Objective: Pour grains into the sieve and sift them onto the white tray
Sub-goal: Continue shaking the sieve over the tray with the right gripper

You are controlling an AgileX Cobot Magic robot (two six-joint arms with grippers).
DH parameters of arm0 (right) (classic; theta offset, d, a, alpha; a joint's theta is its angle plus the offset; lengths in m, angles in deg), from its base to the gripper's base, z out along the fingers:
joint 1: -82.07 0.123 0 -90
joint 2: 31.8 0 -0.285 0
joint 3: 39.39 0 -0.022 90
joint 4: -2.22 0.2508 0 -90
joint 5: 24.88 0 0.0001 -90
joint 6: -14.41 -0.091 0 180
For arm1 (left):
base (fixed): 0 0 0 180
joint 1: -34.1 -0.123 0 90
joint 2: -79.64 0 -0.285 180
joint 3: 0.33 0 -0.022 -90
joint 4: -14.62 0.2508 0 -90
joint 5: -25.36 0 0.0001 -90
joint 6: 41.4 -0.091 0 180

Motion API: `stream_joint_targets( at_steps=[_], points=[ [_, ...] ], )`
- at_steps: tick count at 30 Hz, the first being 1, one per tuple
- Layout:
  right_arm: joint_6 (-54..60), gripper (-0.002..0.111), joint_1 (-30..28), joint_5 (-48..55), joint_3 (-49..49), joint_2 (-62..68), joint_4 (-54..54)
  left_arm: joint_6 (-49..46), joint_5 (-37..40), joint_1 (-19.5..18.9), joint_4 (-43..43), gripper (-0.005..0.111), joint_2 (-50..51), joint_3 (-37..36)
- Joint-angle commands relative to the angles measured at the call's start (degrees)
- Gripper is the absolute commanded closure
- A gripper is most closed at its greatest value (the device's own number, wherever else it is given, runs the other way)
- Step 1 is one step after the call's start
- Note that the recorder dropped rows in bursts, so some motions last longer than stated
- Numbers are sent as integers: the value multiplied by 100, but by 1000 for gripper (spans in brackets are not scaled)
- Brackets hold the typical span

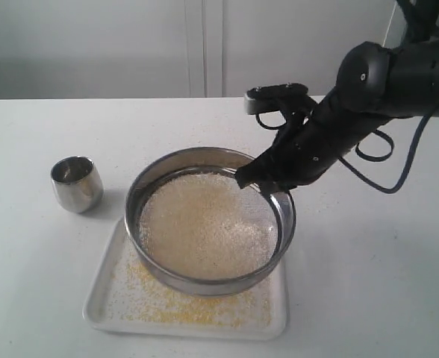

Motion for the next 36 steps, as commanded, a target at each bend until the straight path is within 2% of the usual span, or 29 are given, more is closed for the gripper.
stream_joint_targets(
  at_steps=[1,2,3,4,6,7,8,10,11,13,14,15,16,17,18,19,20,22,23,24,26,27,29,30,31,33,34,35,36],
  points=[
    [559,108,156,-59,-32,-68,-118,25,45,-17,0,107,-49,-48],
    [-941,108,30,-472,5,-56,-361,25,45,-17,0,107,-49,-48],
    [-1698,108,-17,-699,25,-28,-204,25,45,-17,0,107,-49,-48],
    [-936,108,63,-620,12,-3,265,25,45,-17,0,107,-49,-48],
    [1789,108,376,218,-72,4,642,25,45,-17,0,107,-49,-48],
    [1950,108,413,394,-70,4,361,25,45,-17,0,107,-49,-48],
    [1010,108,376,133,-55,4,-213,25,45,-17,0,107,-49,-48],
    [-1875,108,126,-481,-31,18,-813,25,45,-17,0,107,-49,-48],
    [-2221,108,112,-660,-31,18,-519,25,45,-17,0,107,-49,-48],
    [-135,108,397,-333,-124,18,386,25,45,-17,0,107,-49,-48],
    [1458,108,554,173,-190,18,450,25,45,-17,0,107,-49,-48],
    [1589,108,567,252,-194,18,118,25,45,-17,0,107,-49,-48],
    [560,108,508,22,-194,18,-304,25,45,-17,0,107,-49,-48],
    [-1060,108,319,-475,-156,18,-762,25,45,-17,0,107,-49,-48],
    [-2360,108,207,-706,-122,18,-787,25,45,-17,0,107,-49,-48],
    [-2412,108,189,-832,-106,18,-632,25,45,-17,0,107,-49,-48],
    [-1099,108,316,-666,-122,18,-153,25,45,-17,0,107,-49,-48],
    [955,108,561,-12,-170,18,67,25,45,-17,0,107,-49,-48],
    [1055,108,539,194,-170,18,-208,25,45,-17,0,107,-49,-48],
    [213,108,436,-25,-170,18,-579,25,45,-17,0,107,-49,-48],
    [-2473,108,90,-748,-83,18,-503,25,45,-17,0,107,-49,-48],
    [-2141,108,110,-888,-61,18,-143,25,45,-17,0,107,-49,-48],
    [592,108,427,-375,-99,18,875,25,45,-17,0,107,-49,-48],
    [1571,108,575,134,-110,18,921,25,45,-17,0,107,-49,-48],
    [1834,108,609,309,-114,18,621,25,45,-17,0,107,-49,-48],
    [-474,108,391,-346,-70,18,-332,25,45,-17,0,107,-49,-48],
    [-1802,108,232,-671,-37,18,-462,25,45,-17,0,107,-49,-48],
    [-1944,108,195,-786,-11,18,-292,25,45,-17,0,107,-49,-48],
    [-1095,108,261,-731,-11,18,136,25,45,-17,0,107,-49,-48]
  ],
)
